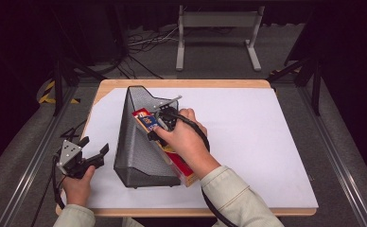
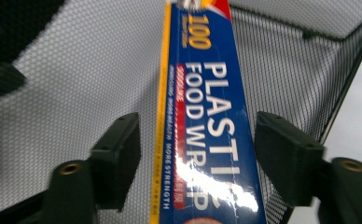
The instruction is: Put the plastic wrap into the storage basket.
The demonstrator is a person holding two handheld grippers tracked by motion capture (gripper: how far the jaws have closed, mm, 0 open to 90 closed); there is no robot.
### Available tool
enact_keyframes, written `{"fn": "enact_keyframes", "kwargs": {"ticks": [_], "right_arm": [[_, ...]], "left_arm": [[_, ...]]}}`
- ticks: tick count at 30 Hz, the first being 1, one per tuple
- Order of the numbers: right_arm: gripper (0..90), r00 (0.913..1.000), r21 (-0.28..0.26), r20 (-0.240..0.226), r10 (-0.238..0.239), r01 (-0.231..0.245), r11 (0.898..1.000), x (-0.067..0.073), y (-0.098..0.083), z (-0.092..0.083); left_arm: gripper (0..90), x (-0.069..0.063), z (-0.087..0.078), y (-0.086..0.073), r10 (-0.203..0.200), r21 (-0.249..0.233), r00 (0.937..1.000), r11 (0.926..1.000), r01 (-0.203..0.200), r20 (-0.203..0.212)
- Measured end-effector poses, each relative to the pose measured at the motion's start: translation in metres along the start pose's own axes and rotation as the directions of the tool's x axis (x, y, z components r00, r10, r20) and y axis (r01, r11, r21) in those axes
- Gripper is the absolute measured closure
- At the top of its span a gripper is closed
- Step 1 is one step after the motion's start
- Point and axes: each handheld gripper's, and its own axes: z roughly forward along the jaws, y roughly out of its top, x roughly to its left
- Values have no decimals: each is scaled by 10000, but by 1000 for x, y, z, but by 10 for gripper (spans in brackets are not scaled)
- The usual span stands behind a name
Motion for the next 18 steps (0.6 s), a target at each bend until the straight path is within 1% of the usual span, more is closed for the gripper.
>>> {"fn": "enact_keyframes", "kwargs": {"ticks": [1, 3, 5, 10, 13, 15, 18], "right_arm": [[295, 9996, -288, 199, -175, 180, 9994, 3, 0, -2], [291, 9995, -164, 180, -251, 254, 9995, 5, -1, -1], [294, 9996, -116, 212, -189, 191, 9997, 4, -2, 0], [292, 9998, -257, 66, -192, 193, 9995, 3, -2, -2], [281, 9989, -524, 126, -441, 447, 9976, 3, -1, -4], [266, 9982, -702, 19, -603, 602, 9957, 2, -2, -5], [239, 9950, -1248, -191, -979, 948, 9877, 0, -2, -9]], "left_arm": [[205, 0, 0, 0, 3, 7, 10000, 10000, -3, 10], [205, 0, 0, 0, 58, 12, 10000, 10000, -58, 25], [205, 0, 0, 0, 53, 8, 10000, 10000, -53, 21], [205, 0, 0, 0, 5, 12, 10000, 10000, -5, 8], [205, 0, 0, 0, 10, 5, 10000, 10000, -10, 10], [205, 0, 0, 0, 4, -5, 10000, 10000, -4, 11], [205, 0, 0, 0, 7, -4, 10000, 10000, -7, 17]]}}
